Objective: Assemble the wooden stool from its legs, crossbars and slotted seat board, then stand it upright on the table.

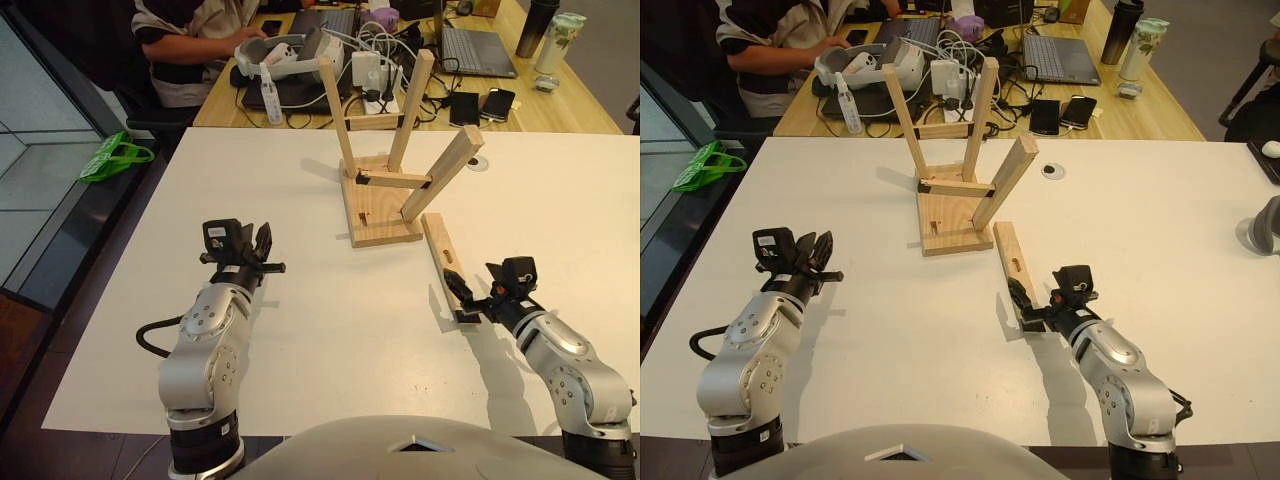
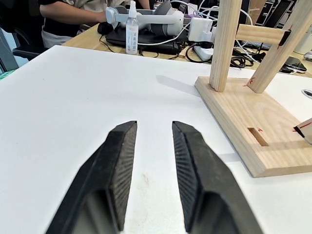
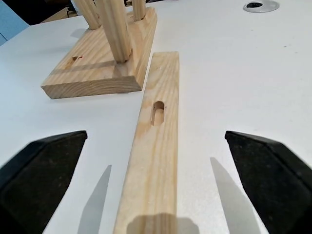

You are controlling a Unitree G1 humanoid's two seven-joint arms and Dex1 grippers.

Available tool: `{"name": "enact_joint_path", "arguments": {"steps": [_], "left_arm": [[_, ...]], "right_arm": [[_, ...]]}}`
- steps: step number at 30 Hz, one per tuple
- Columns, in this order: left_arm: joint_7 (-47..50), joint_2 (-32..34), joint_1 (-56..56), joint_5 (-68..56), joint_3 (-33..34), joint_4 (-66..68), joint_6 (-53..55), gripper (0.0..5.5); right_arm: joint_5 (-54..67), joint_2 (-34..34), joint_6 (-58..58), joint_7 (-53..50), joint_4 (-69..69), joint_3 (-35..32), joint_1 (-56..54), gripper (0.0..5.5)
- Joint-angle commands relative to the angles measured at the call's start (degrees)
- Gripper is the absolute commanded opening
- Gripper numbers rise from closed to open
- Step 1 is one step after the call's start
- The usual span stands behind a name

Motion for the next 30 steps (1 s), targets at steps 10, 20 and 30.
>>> {"name": "enact_joint_path", "arguments": {"steps": [10,20,30], "left_arm": [[-6.39,-0.87,-10.38,-21.89,3.36,-5.68,19.78,1.3],[-6.42,2.44,-11.17,-27.95,0.1,-7.17,27.66,1.3],[-5.72,3.62,-31.01,-37.8,6.33,-5.3,26.16,1.3]], "right_arm": [[-9.32,-0.54,-4.79,-0.14,10.51,6.4,-2.11,3.75],[-11.66,-1.76,-4.09,0.83,15.12,4.69,-4.04,2.11],[-11.47,-3.65,-17.44,-8.16,29.0,-13.05,-24.28,2.03]]}}
